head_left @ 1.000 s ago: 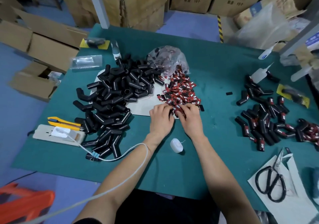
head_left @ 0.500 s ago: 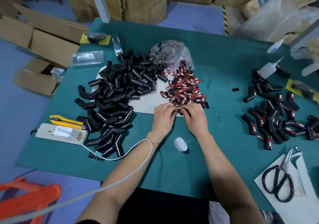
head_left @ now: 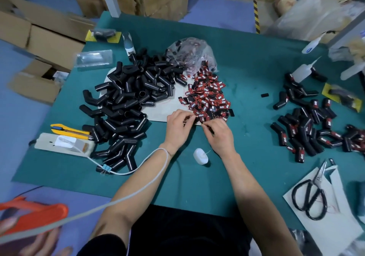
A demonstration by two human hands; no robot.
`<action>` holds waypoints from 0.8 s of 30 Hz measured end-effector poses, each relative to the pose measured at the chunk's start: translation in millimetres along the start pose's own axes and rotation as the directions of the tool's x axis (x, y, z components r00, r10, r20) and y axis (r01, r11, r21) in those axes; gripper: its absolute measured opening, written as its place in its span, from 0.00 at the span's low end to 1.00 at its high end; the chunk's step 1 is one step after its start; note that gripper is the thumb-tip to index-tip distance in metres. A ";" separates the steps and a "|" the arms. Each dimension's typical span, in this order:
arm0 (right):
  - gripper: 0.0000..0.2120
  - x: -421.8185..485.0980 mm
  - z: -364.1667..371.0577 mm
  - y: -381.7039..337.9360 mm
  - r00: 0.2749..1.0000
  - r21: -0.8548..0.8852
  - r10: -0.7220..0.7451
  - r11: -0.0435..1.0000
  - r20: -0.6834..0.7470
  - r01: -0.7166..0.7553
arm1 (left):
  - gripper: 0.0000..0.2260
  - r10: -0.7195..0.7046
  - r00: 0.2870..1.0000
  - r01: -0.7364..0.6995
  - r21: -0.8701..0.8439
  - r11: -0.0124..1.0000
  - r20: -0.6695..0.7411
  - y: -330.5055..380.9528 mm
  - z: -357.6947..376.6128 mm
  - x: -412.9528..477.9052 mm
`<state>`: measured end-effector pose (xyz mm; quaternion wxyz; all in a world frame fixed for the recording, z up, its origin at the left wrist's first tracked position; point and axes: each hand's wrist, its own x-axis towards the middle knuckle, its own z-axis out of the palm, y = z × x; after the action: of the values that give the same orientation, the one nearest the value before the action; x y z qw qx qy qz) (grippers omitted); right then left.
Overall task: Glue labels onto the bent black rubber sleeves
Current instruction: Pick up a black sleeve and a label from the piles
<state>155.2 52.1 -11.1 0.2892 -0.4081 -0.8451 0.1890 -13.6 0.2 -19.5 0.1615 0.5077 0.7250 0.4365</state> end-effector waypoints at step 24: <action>0.05 5.4 5.4 6.3 0.998 0.101 0.061 0.993 -0.022 -0.058 | 0.07 -0.173 0.923 0.166 -0.050 0.985 -0.343 -20.4 -19.2 47.3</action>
<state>152.7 59.7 -16.8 0.3143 -0.4202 -0.8183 0.2346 -59.2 30.6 -15.0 0.0735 0.3569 0.7788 0.5105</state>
